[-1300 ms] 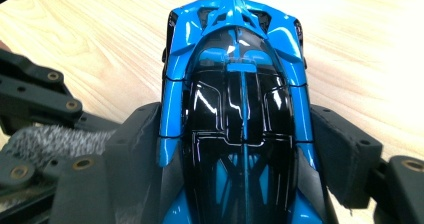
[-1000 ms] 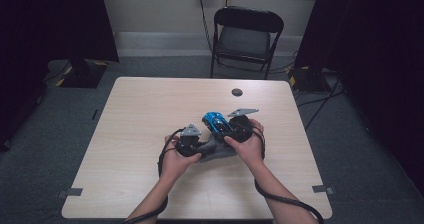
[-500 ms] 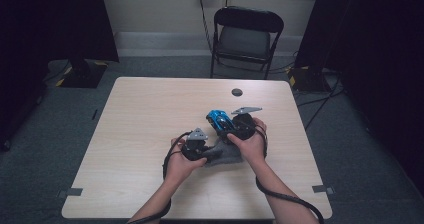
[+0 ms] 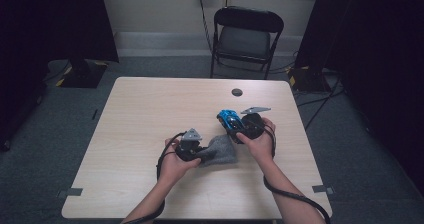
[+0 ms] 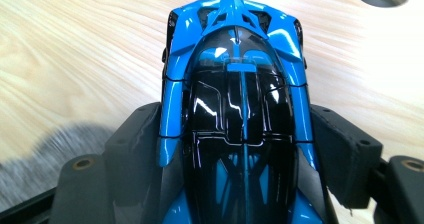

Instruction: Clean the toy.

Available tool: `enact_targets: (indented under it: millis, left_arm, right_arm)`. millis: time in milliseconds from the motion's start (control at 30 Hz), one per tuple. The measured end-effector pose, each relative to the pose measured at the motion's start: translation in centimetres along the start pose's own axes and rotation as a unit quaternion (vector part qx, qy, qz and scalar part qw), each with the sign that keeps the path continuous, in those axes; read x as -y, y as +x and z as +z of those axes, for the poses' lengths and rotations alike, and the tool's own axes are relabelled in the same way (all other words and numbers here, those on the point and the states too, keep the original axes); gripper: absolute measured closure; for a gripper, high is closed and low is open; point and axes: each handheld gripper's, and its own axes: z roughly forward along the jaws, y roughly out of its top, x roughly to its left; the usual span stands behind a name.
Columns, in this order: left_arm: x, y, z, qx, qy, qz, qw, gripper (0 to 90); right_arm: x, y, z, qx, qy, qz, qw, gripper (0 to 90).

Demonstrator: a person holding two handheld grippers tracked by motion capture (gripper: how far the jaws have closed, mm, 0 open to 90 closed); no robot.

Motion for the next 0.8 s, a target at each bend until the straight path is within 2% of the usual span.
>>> enact_targets:
  millis: [167, 400, 533, 600, 800]
  left_arm:
    - [0.2, 1.2, -0.9, -0.018, -0.005, -0.009, 0.9998, 72.2]
    - [1.1, 3.7, -2.1, -0.056, -0.012, -0.033, 0.9978, 72.1]
    - [1.1, 4.5, -2.7, -0.070, -0.013, -0.038, 0.9967, 72.0]
    - [1.0, 4.9, -2.9, -0.077, -0.015, -0.039, 0.9962, 72.0]
    - [1.1, 5.7, -3.5, -0.089, -0.014, -0.046, 0.9948, 71.9]
  right_arm:
    - [0.8, -1.0, -0.1, 0.009, 0.005, 0.004, 0.9999, 26.1]
    - [1.8, -2.1, -0.2, 0.020, 0.013, 0.006, 0.9997, 26.1]
    - [2.2, -2.8, -0.3, 0.022, 0.014, 0.017, 0.9995, 26.1]
    - [2.3, -3.0, -0.4, 0.029, 0.016, 0.009, 0.9994, 26.1]
    - [3.0, -3.7, -0.4, 0.030, 0.020, 0.016, 0.9992, 26.1]
